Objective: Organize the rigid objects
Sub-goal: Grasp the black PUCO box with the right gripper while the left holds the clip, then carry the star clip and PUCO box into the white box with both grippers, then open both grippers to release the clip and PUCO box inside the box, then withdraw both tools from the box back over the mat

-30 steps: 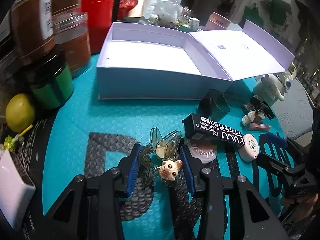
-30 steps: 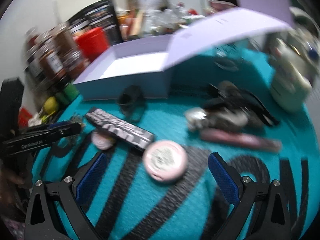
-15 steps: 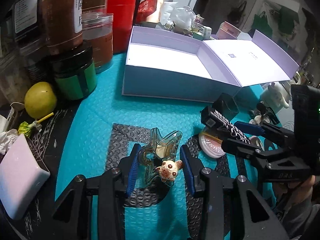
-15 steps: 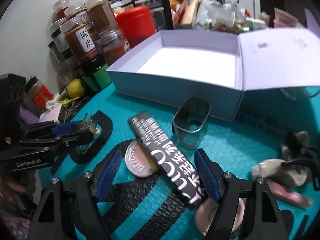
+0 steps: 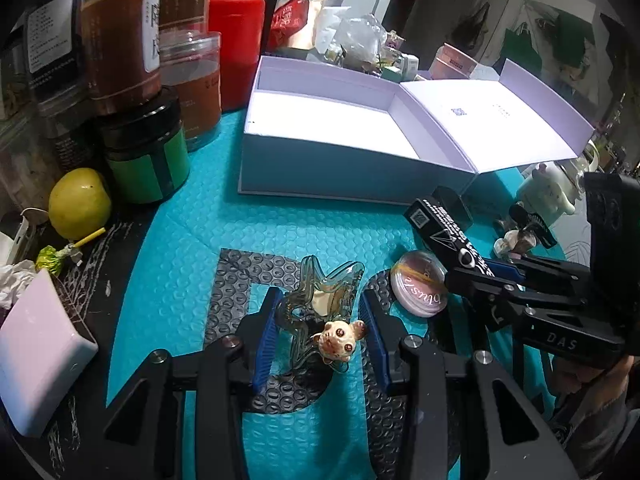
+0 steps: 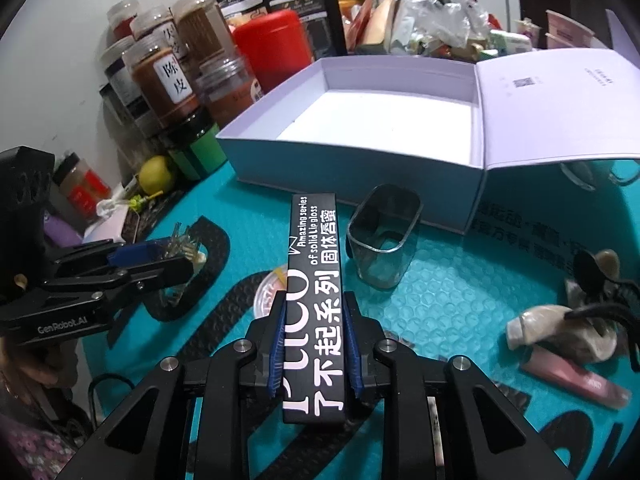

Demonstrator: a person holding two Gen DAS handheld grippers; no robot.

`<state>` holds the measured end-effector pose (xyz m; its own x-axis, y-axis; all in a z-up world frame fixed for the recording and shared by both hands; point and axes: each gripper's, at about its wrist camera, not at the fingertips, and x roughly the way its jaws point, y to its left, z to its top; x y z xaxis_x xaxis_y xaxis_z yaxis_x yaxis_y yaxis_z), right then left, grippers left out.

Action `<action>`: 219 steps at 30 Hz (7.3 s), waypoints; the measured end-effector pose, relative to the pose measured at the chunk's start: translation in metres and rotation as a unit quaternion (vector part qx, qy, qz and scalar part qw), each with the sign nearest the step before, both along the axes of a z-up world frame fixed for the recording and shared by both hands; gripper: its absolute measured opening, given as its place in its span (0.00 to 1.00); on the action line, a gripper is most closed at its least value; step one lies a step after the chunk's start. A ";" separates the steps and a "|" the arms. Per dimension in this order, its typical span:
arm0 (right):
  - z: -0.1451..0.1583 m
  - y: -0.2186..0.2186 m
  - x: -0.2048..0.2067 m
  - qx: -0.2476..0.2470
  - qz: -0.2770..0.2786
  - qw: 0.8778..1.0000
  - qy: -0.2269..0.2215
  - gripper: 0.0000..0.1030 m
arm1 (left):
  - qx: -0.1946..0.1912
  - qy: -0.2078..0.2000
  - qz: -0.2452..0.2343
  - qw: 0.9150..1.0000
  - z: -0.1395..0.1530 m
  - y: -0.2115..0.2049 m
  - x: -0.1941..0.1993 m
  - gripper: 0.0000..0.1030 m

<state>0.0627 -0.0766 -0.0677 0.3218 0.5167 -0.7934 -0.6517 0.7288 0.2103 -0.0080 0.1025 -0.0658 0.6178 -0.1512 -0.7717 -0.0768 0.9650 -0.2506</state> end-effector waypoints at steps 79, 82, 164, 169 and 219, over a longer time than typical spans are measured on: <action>0.091 0.008 0.036 0.025 -0.014 0.993 -0.116 0.25 | 0.085 -0.114 -0.027 0.989 0.102 -0.013 0.093 0.38; 0.090 0.011 0.046 0.025 -0.016 0.993 -0.113 0.25 | 0.083 -0.116 -0.030 0.989 0.103 -0.012 0.104 0.38; 0.023 0.057 0.169 -0.108 -0.064 0.992 -0.020 0.43 | 0.155 0.082 -0.026 0.984 0.014 -0.007 0.240 0.77; 0.036 0.052 0.162 -0.104 -0.071 0.992 -0.030 0.43 | 0.151 0.068 -0.022 0.986 0.030 -0.010 0.231 0.77; 0.184 -0.043 -0.029 -0.022 -0.113 0.974 -0.196 0.67 | 0.141 -0.133 -0.052 0.980 0.171 -0.073 0.045 0.87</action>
